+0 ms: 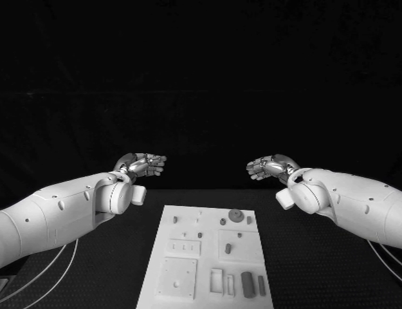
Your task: Assemble the parts on the task board
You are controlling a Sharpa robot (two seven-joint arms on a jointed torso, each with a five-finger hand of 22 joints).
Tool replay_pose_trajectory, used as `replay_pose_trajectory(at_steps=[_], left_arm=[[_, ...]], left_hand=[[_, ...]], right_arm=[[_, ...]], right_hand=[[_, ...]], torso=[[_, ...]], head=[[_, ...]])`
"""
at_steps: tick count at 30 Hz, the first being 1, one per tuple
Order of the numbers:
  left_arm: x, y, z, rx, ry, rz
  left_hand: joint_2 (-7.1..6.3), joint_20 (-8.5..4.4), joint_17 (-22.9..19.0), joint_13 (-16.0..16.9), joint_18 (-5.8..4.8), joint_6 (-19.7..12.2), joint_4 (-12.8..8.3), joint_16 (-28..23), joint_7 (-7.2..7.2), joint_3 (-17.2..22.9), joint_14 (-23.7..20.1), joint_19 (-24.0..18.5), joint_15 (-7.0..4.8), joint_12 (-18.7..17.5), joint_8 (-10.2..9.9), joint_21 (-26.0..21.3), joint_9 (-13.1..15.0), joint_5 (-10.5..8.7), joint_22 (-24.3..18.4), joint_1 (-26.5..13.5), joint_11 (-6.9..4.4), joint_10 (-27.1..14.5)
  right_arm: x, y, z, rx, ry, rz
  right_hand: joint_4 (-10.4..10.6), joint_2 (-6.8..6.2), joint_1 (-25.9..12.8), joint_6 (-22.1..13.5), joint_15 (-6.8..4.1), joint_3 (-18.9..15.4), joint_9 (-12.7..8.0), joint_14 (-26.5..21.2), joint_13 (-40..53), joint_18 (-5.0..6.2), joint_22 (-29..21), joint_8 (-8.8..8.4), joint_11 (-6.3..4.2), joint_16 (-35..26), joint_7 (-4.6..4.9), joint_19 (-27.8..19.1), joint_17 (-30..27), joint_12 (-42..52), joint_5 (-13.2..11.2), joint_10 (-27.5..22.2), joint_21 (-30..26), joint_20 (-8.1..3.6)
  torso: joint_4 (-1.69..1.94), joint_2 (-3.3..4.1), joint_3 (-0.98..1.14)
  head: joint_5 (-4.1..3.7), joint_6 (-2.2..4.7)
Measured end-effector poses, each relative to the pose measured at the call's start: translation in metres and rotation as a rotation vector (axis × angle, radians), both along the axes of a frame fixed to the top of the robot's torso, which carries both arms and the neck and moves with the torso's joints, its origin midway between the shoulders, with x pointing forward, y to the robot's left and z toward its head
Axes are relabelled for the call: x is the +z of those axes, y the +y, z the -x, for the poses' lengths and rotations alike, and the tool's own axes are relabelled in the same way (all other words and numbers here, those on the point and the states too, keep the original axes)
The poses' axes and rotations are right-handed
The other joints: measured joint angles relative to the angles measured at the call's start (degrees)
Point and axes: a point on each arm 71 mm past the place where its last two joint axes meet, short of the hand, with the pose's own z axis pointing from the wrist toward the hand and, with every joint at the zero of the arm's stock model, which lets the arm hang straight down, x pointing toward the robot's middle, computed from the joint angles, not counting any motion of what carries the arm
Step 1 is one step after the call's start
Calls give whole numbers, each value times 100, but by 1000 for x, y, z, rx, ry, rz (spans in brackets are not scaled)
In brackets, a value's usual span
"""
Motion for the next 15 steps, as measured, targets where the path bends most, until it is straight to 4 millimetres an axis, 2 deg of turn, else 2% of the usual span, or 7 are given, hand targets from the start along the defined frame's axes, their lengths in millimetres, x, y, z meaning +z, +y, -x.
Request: replay_pose_trajectory(at_steps=[4,6,7,8,13,14,15], left_arm=[[1,-2,6,-38,4,4],[1,-2,10,-55,6,7],[2,-1,13,-63,7,9],[2,-1,15,-68,7,9],[3,0,24,-93,11,17],[3,-1,25,-98,11,18],[4,-2,27,-104,12,20]], left_hand=[[86,-101,127,95,48,320,-239,225,-25,15,382,224,-110,88,33,195,44,21,0,23,-77,400],[127,-110,157,135,49,359,-312,242,-24,24,398,233,-125,88,27,234,47,22,-1,5,-110,513],[127,-110,169,159,49,381,-341,243,-24,39,398,233,-125,88,-1,238,53,22,-1,5,-126,580],[127,-110,175,171,49,400,-346,263,-24,43,399,233,-125,88,-14,238,53,22,-1,5,-142,598],[149,-110,192,196,47,400,-420,264,-24,40,399,233,-125,88,-46,278,53,48,-1,-18,-142,598],[151,-110,192,196,47,400,-420,264,-24,40,399,233,-125,88,-46,278,53,48,-1,-19,-142,598],[153,-110,192,196,47,400,-420,264,-24,40,398,233,-125,88,-46,278,53,48,-2,-21,-142,598]], right_arm=[[0,3,-1,49,-36,105],[0,5,0,72,-51,152],[0,6,1,90,-63,184],[0,6,2,105,-73,208],[1,10,5,178,-129,342],[1,11,6,188,-136,359],[2,13,6,202,-148,384]], right_hand=[[-11,-52,205,234,-116,10,-53,365,42,149,-31,70,-81,135,35,368,103,68,0,333,31,-26],[-15,-68,280,324,-181,15,-79,530,63,265,-44,109,-119,186,50,533,150,88,0,474,37,-36],[-15,-86,306,393,-231,15,-97,646,77,269,-49,112,-150,229,53,654,188,115,0,568,55,-39],[-15,-82,353,440,-271,15,-108,738,88,356,-49,139,-171,261,52,750,224,132,0,646,76,-44],[-31,-155,442,743,-547,0,-169,1341,183,623,-45,224,-313,504,8,1383,494,193,0,1055,231,-65],[-32,-155,442,758,-565,-1,-172,1372,191,623,-44,225,-324,518,3,1422,512,193,0,1068,241,-66],[-32,-177,463,818,-624,-1,-181,1506,213,682,-37,238,-354,575,-14,1568,597,193,0,1142,276,-69]], torso=[[5,13,-7],[7,26,-10],[8,34,-13],[10,48,-15],[21,119,-14],[23,130,-15],[27,148,-13]], head=[[9,-36],[12,-55],[12,-61],[9,-68],[-29,-123],[-35,-126],[-43,-132]])
